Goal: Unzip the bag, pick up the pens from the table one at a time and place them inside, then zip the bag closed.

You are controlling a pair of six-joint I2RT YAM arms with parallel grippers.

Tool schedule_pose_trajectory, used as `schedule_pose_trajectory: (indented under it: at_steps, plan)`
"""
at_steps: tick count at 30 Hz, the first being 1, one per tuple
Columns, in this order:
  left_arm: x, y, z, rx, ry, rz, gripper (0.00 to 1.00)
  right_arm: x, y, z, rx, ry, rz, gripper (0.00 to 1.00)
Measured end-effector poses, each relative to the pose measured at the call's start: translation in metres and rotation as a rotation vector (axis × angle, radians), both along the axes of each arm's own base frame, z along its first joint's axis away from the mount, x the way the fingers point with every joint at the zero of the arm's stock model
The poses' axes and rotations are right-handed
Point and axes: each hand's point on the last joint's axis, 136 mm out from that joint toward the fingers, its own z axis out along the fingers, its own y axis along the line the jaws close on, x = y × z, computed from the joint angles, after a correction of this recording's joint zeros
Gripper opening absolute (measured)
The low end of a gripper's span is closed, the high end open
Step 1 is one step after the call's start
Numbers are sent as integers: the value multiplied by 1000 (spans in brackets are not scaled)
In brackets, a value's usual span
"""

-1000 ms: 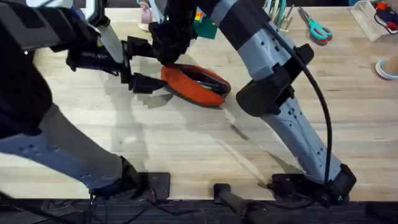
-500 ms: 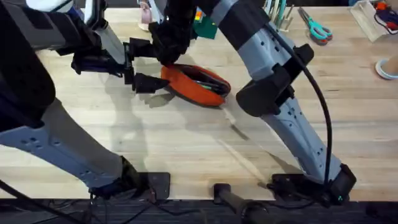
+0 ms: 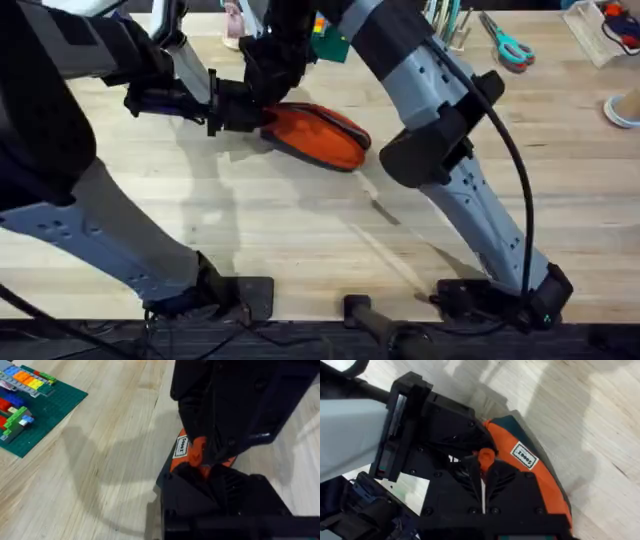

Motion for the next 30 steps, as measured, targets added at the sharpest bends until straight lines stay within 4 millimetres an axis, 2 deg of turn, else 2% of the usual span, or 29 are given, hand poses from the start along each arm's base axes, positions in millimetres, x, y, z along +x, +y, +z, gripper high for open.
schedule_pose_trajectory:
  at_steps: [23, 30]
  plan:
    - [2, -1, 0, -2, -14, -3, 42, 5, -7, 1, -8, -5, -8, 34]
    - [3, -3, 5, -27, -23, 4, 42, 7, -9, 11, -6, -40, 8, 34]
